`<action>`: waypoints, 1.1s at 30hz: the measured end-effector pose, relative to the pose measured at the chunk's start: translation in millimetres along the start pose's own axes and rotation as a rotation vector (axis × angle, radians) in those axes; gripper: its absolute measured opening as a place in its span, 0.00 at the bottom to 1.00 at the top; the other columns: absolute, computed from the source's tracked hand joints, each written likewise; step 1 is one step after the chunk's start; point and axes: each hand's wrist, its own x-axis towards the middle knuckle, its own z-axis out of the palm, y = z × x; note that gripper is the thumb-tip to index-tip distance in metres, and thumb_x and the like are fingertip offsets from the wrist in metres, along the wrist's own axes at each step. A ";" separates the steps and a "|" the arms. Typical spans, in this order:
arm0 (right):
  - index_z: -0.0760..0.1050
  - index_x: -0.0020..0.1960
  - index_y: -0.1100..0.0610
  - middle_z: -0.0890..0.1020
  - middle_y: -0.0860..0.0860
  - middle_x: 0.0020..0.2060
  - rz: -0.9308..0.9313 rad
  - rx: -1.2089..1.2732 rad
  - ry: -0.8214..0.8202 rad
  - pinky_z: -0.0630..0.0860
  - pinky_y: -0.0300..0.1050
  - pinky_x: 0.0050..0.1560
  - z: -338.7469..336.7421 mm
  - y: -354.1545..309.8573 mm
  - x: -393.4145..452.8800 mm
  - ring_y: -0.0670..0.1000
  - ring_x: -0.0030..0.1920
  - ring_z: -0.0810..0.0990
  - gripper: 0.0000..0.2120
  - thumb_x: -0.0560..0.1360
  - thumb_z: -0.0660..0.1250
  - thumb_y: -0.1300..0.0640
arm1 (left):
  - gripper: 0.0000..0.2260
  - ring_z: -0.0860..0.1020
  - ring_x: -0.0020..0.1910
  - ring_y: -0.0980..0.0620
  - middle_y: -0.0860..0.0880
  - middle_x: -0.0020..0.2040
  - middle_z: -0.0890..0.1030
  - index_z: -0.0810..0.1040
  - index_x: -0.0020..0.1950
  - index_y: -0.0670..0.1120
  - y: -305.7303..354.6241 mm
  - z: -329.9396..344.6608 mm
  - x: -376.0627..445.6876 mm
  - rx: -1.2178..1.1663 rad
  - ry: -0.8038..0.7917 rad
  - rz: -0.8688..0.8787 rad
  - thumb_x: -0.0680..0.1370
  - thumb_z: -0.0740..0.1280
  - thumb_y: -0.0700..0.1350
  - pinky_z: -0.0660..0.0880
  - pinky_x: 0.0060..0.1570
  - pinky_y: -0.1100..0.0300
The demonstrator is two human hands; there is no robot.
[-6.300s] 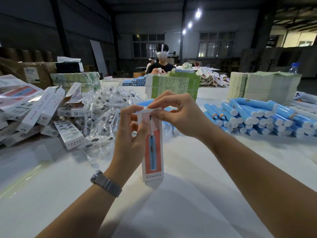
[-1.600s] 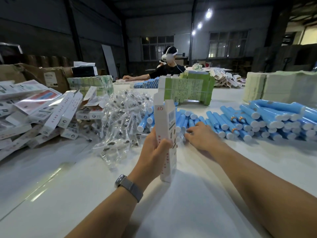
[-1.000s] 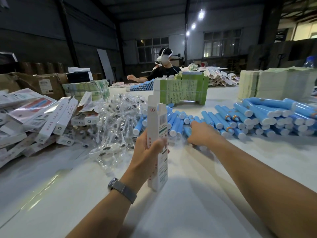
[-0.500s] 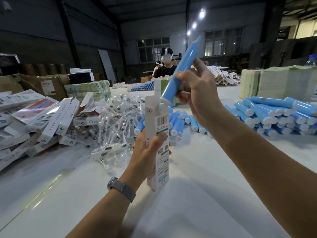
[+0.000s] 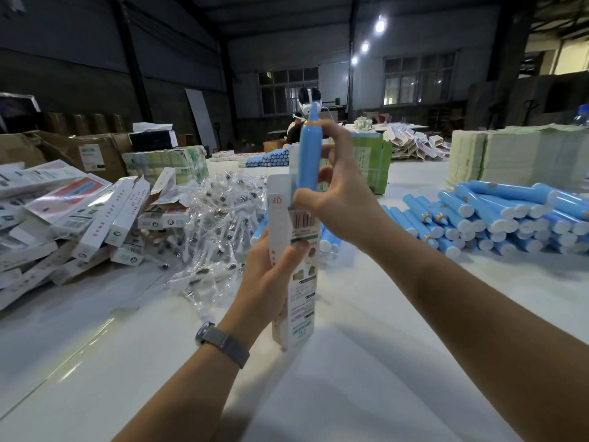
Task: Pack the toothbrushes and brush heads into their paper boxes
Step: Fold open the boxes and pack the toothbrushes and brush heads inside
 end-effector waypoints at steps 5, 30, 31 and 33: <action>0.60 0.67 0.43 0.75 0.50 0.56 -0.006 0.060 -0.014 0.82 0.48 0.48 -1.7 4.4 0.3 0.55 0.49 0.79 0.36 0.68 0.72 0.66 | 0.14 0.83 0.44 0.52 0.46 0.44 0.83 0.80 0.52 0.47 1.7 -4.6 1.4 0.029 0.016 0.022 0.72 0.66 0.53 0.80 0.41 0.61; 0.75 0.45 0.53 0.77 0.48 0.34 0.185 -0.577 -0.405 0.68 0.45 0.41 25.3 84.7 -30.7 0.51 0.38 0.73 0.12 0.82 0.55 0.60 | 0.06 0.80 0.34 0.54 0.51 0.38 0.83 0.75 0.42 0.41 -3.7 -26.5 12.7 0.018 0.356 0.034 0.67 0.62 0.41 0.78 0.31 0.58; 0.77 0.50 0.53 0.78 0.50 0.38 0.184 -0.659 -0.457 0.69 0.46 0.42 26.6 89.1 -33.7 0.52 0.41 0.73 0.11 0.82 0.55 0.59 | 0.06 0.80 0.35 0.54 0.51 0.38 0.83 0.75 0.42 0.41 -3.5 -26.3 12.3 0.031 0.351 0.038 0.68 0.62 0.41 0.78 0.31 0.56; 0.75 0.59 0.50 0.76 0.49 0.46 0.222 -0.728 -0.550 0.70 0.48 0.46 28.6 95.1 -38.6 0.51 0.47 0.71 0.11 0.82 0.56 0.55 | 0.07 0.79 0.37 0.50 0.45 0.41 0.83 0.74 0.43 0.41 -2.8 -26.1 11.4 0.044 0.337 0.038 0.68 0.62 0.41 0.79 0.33 0.47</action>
